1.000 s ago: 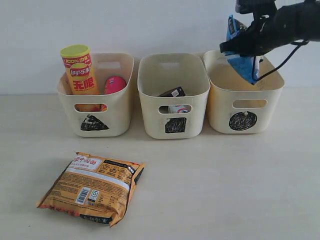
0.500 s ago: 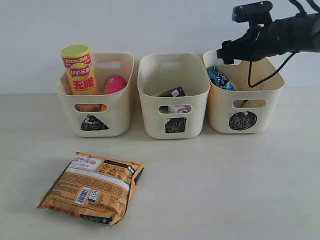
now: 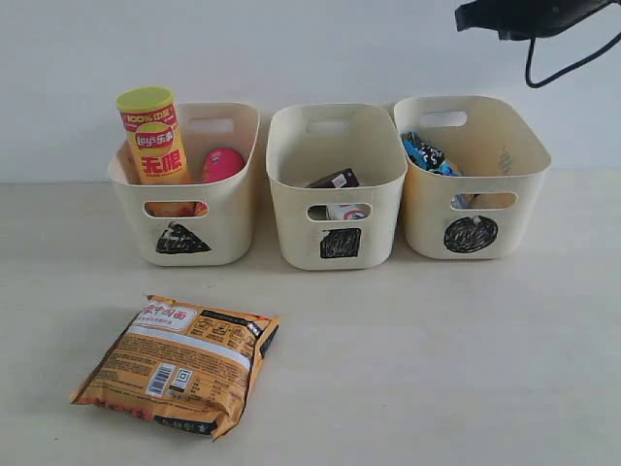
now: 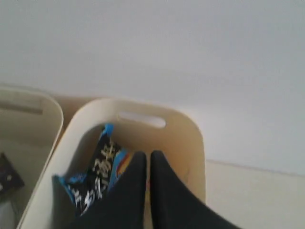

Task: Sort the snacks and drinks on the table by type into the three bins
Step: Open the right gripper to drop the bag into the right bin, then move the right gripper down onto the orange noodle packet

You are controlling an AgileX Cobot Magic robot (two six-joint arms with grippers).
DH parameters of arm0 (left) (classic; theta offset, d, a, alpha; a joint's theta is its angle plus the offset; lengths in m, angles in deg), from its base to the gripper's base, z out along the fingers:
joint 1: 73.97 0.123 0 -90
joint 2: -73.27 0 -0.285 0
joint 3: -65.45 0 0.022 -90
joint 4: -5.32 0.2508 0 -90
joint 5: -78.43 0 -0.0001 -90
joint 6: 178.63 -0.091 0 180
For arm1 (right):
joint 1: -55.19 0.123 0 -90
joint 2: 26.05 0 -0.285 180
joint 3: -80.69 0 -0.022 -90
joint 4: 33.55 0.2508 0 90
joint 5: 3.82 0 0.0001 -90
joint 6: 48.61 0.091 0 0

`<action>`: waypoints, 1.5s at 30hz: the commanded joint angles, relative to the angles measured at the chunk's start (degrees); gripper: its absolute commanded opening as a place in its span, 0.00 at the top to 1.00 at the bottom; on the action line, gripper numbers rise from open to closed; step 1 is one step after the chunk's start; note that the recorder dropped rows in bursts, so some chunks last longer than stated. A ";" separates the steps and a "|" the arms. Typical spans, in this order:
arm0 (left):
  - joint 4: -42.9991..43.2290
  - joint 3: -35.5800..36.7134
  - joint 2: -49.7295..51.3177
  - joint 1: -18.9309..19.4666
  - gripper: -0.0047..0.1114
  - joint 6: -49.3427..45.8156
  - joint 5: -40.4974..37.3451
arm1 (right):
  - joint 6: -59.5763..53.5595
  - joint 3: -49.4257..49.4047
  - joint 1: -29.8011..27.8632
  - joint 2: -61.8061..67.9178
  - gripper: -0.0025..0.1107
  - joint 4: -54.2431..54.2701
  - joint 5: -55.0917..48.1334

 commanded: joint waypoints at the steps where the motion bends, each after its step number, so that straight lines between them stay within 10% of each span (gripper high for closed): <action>1: -0.15 0.14 -0.19 0.19 0.92 -0.10 -0.37 | -9.78 0.27 -0.09 -3.56 0.98 9.13 -11.73; 8: -0.15 0.14 -0.19 0.19 0.92 -0.10 -0.37 | -19.98 -11.18 0.61 -11.65 0.98 28.12 -13.59; 14: -0.15 0.14 -0.19 0.19 0.92 -0.10 -0.37 | -25.65 -33.01 15.98 -22.53 0.98 30.24 -7.18; 22: -0.15 0.14 -0.19 0.19 0.92 -0.10 -0.37 | -28.18 -35.25 35.53 -17.45 0.98 30.24 -4.02; 30: -0.15 0.14 -0.19 0.19 0.92 -0.10 -0.37 | -27.91 -35.03 37.44 -10.36 0.97 32.06 -3.54; 34: -0.15 0.14 -0.19 0.19 0.92 -0.10 -0.37 | -27.91 -35.03 37.44 -8.92 0.76 33.24 -3.54; 38: -0.15 0.14 -0.19 0.19 0.92 -0.10 -0.37 | -25.71 -32.47 37.44 -6.32 0.20 33.44 -5.85; 45: -0.15 0.14 -0.19 0.19 0.92 -0.10 -0.37 | -25.09 -22.25 37.58 2.15 0.20 31.55 -11.76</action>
